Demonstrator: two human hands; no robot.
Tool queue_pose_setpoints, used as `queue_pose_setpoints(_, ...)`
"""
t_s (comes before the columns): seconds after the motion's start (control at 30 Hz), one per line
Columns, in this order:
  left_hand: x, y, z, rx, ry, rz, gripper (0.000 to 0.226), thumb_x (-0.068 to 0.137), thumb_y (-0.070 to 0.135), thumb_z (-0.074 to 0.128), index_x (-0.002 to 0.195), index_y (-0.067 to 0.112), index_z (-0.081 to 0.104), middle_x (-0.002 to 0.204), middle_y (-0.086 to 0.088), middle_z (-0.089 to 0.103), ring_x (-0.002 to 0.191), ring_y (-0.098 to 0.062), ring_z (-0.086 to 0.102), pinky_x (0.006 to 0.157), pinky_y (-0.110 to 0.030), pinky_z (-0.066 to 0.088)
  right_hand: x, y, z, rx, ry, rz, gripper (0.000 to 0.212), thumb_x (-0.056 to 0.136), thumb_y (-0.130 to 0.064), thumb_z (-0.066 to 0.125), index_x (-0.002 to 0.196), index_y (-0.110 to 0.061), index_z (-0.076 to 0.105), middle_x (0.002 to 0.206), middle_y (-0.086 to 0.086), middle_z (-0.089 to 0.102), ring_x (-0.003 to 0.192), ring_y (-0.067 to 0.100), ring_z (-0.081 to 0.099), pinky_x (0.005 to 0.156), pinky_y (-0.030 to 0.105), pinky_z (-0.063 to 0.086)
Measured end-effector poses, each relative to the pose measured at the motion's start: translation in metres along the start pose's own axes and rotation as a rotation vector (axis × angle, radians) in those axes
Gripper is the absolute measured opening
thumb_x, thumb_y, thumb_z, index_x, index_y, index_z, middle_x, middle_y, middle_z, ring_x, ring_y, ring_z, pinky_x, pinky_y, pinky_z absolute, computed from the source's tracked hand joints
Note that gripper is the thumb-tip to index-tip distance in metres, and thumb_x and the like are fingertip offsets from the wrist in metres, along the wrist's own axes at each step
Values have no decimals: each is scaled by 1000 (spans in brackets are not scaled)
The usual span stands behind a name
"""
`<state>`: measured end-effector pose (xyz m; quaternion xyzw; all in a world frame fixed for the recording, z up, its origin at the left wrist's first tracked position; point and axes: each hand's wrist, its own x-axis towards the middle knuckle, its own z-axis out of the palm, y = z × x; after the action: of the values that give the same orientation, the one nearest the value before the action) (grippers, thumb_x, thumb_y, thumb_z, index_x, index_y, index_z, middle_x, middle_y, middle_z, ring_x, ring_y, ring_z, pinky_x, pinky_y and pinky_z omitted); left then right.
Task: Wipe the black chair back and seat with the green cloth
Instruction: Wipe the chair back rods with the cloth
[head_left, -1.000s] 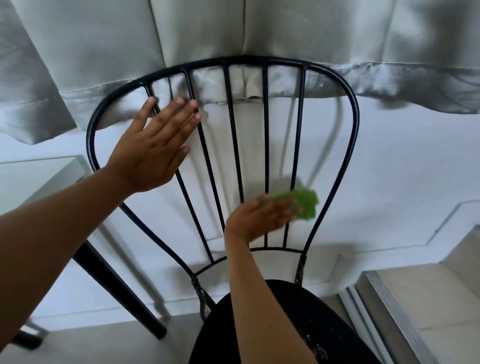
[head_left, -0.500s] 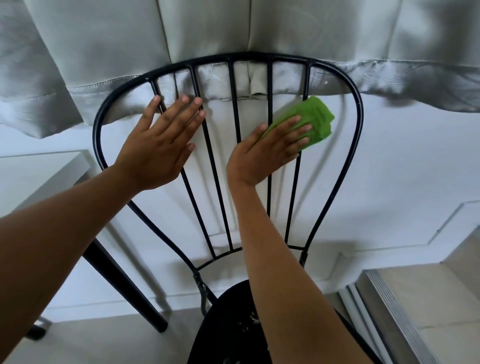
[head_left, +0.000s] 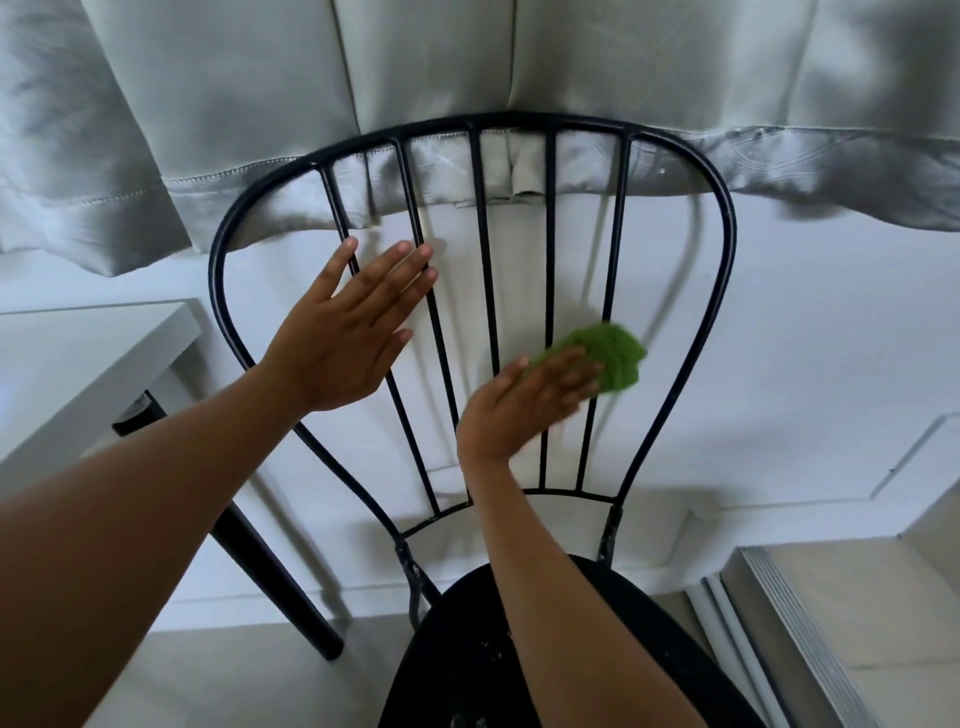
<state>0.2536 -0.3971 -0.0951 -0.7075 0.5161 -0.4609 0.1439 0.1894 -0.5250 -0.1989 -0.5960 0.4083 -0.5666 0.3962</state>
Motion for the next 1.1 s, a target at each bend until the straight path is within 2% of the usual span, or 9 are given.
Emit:
queue_pose_setpoints(0.3, -1, 3, 0, -6, -48, -32, 58, 99, 29, 28, 151, 6, 18, 159, -11, 10, 148, -25, 14, 118, -52, 10, -7, 45, -25, -177, -261, -254, 61, 99, -43, 15, 148, -9, 2, 157, 10, 4, 146, 28, 3, 118, 47, 6)
queue_pose_setpoints(0.4, -2, 8, 0, 2, -64, -58, 59, 98, 29, 27, 152, 6, 15, 159, -11, 8, 147, -24, 12, 118, -52, 10, -21, 76, -52, -104, -529, -99, 57, 97, -42, 12, 145, -21, -14, 157, -2, -11, 147, 18, -6, 120, 41, -3)
queue_pose_setpoints(0.47, -4, 14, -1, 4, -78, -79, 60, 98, 29, 28, 152, 7, 12, 160, -11, 7, 148, -25, 11, 118, -52, 9, -14, 81, -72, 21, -693, 70, 54, 102, -35, 18, 147, -32, -11, 160, 3, 0, 143, 13, 18, 119, 38, 14)
queue_pose_setpoints(0.57, -4, 25, -5, -24, -143, -148, 63, 96, 29, 30, 152, 6, 10, 160, -13, 9, 148, -25, 9, 118, -51, 5, 10, 70, -108, 108, -910, 300, 51, 102, -38, 23, 147, -45, 2, 135, 8, 43, 87, 3, 56, 70, 22, 48)
queue_pose_setpoints(0.67, -5, 39, -11, -47, -204, -215, 69, 92, 31, 34, 152, 6, 11, 161, -14, 8, 148, -25, 5, 118, -49, 1, 42, 52, -140, 147, -1051, 524, 46, 103, -34, 27, 149, -30, 21, 117, 5, 56, 110, 34, 59, 82, 38, 52)
queue_pose_setpoints(0.8, -14, 70, -25, -118, -241, -211, 68, 86, 33, 42, 148, 6, 30, 158, -16, 21, 146, -30, 19, 116, -54, 16, 79, 35, -171, 250, -1184, 851, 36, 101, -31, 38, 126, -9, 52, 114, 15, 65, 93, 25, 65, 81, 35, 55)
queue_pose_setpoints(0.93, -21, 115, -36, -643, -284, -415, 41, 85, 30, 47, 116, 10, 65, 120, -15, 64, 111, -35, 60, 92, -45, 50, 107, 23, -194, 148, -1428, 880, 37, 97, -29, 45, 126, -9, 56, 120, 16, 65, 105, 29, 63, 92, 39, 51)
queue_pose_setpoints(1.03, -10, 135, -65, -1483, -732, -831, 48, 84, 14, 65, 130, 26, 55, 114, -5, 63, 115, -22, 57, 88, -28, 46, 116, 9, -205, -8, -1593, 851, 38, 91, -30, 52, 120, -6, 59, 105, 12, 70, 87, 22, 70, 80, 32, 58)
queue_pose_setpoints(1.1, -3, 140, -77, -1741, -949, -824, 51, 84, 13, 64, 130, 33, 54, 123, 3, 59, 121, -14, 51, 100, -30, 42, 119, 2, -212, -48, -1660, 847, 43, 85, -31, 57, 117, -4, 61, 103, 12, 71, 87, 22, 70, 83, 33, 56)
